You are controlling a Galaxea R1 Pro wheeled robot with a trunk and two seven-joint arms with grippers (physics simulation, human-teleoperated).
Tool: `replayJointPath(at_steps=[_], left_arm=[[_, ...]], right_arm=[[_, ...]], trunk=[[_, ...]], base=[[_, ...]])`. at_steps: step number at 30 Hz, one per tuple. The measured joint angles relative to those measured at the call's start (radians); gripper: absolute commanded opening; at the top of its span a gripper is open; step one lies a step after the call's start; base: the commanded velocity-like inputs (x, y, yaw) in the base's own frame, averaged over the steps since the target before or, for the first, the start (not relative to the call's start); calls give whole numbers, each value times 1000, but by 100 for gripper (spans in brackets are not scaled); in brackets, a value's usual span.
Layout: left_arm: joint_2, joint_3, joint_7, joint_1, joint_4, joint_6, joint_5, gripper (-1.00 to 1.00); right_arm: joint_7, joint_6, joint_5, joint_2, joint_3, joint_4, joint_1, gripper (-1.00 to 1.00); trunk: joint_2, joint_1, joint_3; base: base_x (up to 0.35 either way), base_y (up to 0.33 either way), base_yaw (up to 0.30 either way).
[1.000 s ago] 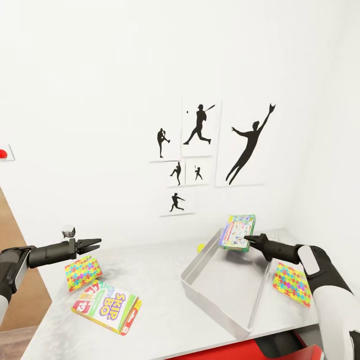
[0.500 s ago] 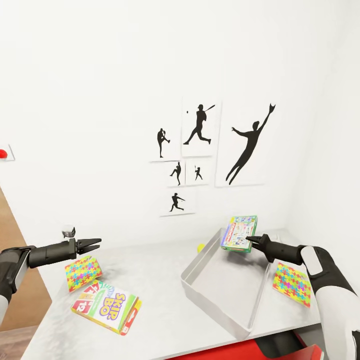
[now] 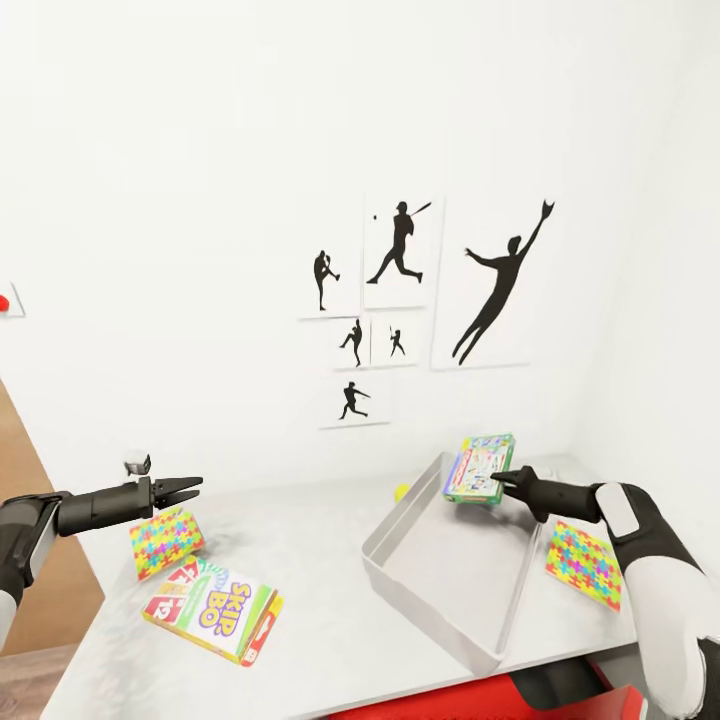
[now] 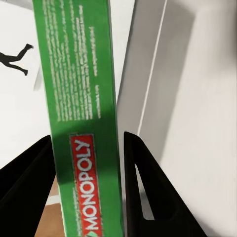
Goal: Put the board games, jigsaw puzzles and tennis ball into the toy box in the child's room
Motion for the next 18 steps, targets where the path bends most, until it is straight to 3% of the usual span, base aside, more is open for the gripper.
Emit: replayJointPath(at_steps=[5, 18], left_arm=[[0, 0, 0, 0, 0, 0, -1, 100], [0, 0, 0, 0, 0, 0, -1, 100]], right_arm=[[-19, 1, 0, -1, -15, 45, -29, -100], [-25, 2, 0, -2, -27, 63, -39, -100]], trunk=[[0, 0, -8], [0, 0, -29]], base=[[0, 0, 0], [0, 0, 0]])
